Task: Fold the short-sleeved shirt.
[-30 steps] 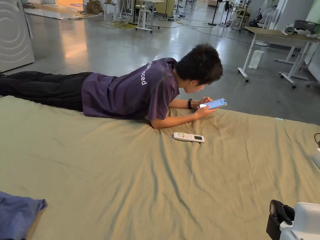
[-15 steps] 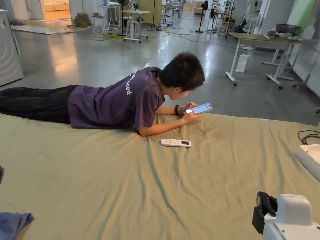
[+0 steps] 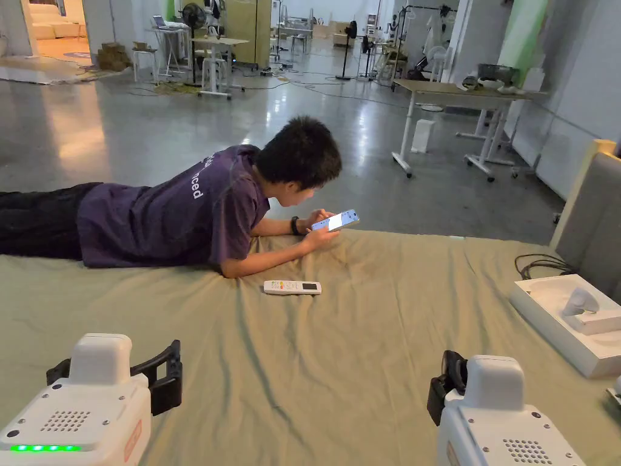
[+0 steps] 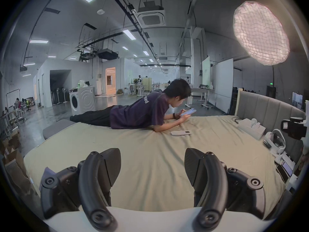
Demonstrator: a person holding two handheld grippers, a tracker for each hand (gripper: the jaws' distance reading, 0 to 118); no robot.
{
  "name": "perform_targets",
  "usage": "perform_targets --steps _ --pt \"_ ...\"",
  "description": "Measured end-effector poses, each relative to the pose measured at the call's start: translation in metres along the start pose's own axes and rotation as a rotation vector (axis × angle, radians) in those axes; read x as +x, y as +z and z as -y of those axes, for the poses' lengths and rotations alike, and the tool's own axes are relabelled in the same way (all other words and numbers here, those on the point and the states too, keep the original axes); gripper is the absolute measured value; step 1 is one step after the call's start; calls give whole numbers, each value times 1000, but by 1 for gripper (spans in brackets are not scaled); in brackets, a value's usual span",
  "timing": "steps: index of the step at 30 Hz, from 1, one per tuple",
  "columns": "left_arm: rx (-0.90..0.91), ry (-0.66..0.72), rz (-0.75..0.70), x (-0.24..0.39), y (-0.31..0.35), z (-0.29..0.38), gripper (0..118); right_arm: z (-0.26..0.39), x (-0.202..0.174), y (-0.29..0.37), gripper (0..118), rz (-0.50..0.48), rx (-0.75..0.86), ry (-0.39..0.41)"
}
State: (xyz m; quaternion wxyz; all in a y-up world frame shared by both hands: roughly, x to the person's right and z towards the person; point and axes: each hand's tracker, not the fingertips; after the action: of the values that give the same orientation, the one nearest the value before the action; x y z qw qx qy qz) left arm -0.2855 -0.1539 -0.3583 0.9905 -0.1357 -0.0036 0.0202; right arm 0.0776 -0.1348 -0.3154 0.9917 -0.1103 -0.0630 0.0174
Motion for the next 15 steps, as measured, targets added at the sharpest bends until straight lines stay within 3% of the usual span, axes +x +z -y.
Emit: perform_targets --steps 2,7,11,15 --pt "10 -5 10 21 3 2 76 2 3 1 0 5 -3 2" --pt "30 -96 27 52 5 0 21 9 8 0 0 15 -6 11" --pt "50 -73 38 63 6 -4 5 13 11 -1 0 25 -7 -1" --pt "53 -31 38 66 9 -9 2 15 12 -2 0 28 -5 -15"
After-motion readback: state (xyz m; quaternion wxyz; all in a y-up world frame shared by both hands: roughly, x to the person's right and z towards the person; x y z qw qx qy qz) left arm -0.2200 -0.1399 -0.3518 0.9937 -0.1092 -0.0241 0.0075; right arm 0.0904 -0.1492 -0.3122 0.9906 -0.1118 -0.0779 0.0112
